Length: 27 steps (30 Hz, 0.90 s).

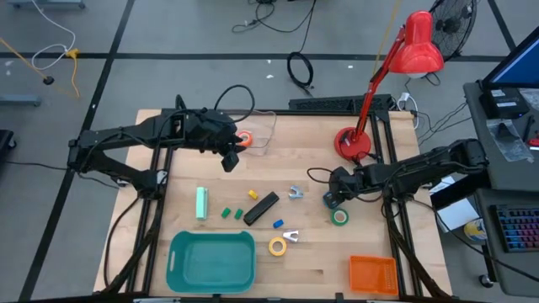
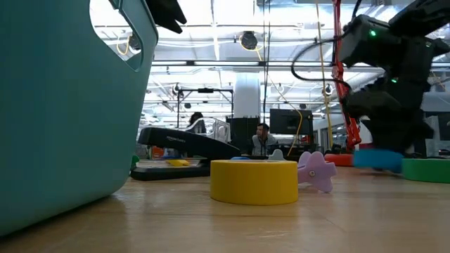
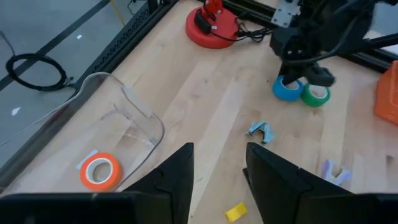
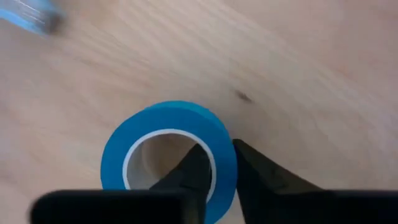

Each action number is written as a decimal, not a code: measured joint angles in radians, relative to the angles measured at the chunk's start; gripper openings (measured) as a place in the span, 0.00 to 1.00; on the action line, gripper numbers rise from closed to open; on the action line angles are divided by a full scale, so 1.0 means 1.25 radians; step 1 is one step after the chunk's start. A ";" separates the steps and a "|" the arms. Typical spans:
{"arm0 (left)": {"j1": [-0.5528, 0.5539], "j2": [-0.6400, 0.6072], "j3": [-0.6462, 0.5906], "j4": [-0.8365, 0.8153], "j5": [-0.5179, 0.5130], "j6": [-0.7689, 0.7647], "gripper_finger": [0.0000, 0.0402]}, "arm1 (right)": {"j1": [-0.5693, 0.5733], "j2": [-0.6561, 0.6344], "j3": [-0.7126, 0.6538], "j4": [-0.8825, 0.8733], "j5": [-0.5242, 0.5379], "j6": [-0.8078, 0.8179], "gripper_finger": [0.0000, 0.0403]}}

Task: Pick and place Stapler, Stapler remover, tape
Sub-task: Put the blue tape into the transparent bin

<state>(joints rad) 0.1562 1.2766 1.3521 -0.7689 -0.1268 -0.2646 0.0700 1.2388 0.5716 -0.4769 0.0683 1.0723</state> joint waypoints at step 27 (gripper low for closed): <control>0.161 0.097 -0.456 1.431 0.642 -0.889 0.37 | -0.046 0.007 0.374 0.516 0.224 -0.293 0.09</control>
<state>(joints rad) 0.3575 1.3973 0.7817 1.0204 0.6751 -1.3762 0.0123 1.2470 1.0386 0.1677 0.3480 0.7058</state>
